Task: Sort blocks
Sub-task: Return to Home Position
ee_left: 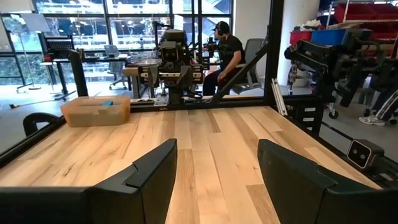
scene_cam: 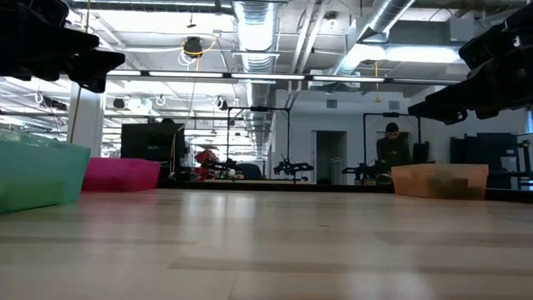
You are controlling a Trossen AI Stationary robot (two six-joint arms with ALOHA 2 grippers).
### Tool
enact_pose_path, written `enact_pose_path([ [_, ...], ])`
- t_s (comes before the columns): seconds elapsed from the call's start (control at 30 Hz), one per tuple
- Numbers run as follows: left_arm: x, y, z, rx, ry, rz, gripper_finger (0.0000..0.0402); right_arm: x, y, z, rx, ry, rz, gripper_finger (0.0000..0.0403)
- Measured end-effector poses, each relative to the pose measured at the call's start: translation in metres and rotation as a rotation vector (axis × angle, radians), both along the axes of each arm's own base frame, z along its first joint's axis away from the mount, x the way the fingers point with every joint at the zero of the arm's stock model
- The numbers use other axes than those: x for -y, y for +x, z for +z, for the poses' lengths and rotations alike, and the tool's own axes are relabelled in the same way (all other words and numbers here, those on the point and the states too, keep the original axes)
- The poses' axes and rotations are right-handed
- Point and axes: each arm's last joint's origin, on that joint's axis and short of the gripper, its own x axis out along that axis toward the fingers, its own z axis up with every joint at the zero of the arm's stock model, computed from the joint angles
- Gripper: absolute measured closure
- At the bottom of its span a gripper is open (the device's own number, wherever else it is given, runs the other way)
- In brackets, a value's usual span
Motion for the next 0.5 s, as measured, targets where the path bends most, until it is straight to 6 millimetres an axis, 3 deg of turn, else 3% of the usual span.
enact_pose_path([
  [0.5,0.0000,0.0000,0.0000,-0.001,-0.005,0.000,0.0182,0.0000,0.0000,0.0000,0.000,0.000,0.000,0.0117],
])
